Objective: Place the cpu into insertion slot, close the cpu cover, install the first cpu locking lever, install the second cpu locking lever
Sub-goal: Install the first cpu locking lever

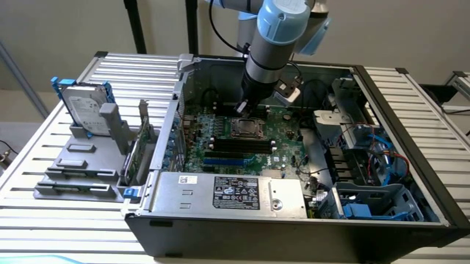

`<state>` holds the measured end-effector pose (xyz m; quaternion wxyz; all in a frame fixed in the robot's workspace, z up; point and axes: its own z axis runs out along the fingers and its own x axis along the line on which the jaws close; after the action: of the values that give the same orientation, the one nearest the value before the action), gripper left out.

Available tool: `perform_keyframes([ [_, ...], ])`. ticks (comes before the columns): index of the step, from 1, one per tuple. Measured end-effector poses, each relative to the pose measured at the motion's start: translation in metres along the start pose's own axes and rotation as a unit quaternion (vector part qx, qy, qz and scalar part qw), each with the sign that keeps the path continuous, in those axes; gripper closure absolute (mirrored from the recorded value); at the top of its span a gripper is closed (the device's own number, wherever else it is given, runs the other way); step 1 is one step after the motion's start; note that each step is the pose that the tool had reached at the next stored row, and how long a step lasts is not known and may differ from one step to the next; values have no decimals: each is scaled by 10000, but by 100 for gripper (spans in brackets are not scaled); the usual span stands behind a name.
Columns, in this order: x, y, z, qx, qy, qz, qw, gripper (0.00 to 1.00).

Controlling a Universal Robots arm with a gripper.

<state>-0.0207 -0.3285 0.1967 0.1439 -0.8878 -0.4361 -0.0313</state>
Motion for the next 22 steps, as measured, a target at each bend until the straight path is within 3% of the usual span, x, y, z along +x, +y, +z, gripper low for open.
perform_keyframes([
  [22, 29, 45, 14, 13, -16, -85, 10000, 89],
])
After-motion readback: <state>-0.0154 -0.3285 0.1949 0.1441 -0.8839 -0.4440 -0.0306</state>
